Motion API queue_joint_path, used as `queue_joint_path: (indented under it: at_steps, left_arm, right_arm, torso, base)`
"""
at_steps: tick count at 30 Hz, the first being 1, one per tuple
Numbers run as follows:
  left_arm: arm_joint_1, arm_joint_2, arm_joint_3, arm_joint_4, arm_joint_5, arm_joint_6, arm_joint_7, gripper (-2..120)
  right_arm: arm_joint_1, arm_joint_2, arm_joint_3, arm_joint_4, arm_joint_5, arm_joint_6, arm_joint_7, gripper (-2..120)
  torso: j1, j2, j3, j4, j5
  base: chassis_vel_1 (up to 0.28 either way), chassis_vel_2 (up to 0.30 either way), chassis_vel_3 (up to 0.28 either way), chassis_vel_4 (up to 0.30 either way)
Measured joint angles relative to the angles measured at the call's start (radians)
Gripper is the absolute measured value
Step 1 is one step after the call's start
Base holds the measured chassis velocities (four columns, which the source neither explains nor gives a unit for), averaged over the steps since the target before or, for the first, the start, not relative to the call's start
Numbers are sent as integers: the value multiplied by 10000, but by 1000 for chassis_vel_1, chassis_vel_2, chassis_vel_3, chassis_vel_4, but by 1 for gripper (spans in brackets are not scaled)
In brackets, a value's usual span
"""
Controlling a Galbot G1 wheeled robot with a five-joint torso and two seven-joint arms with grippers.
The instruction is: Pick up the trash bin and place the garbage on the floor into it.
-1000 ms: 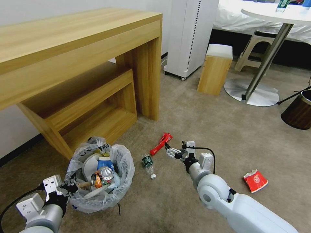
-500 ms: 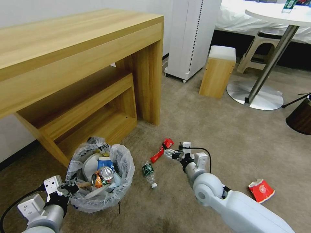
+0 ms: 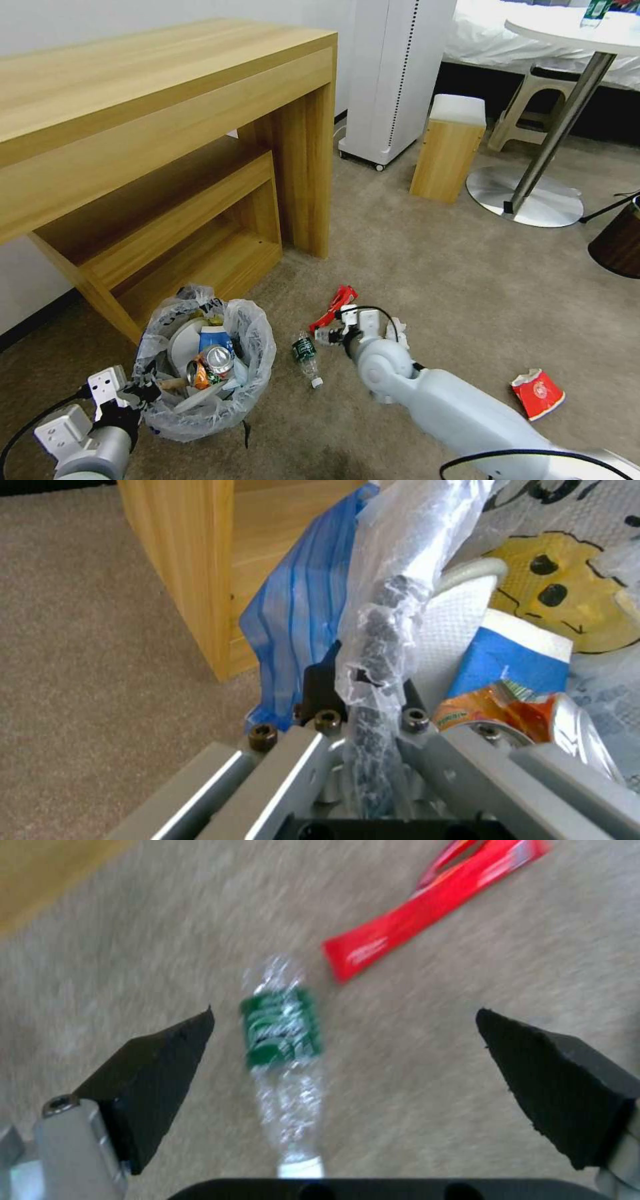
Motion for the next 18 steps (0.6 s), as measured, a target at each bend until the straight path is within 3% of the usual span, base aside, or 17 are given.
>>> queue_joint_path:
  at_steps: [6,18]
  left_arm:
    - [-97,-56,38,91,39,-71,29,0]
    - [-317,284,115,339,-150,-136,37,0]
  right_arm:
    - [439,1222,-963,-1516,16,-620,20,100]
    - [353,1668,-1046,-2749,-646,-954,17,100]
  torso:
    - [0,0,0,0,-4]
    - [0,1,0,-3,-2]
  base:
    - [0,0,0,0]
    - [0,0,0,0]
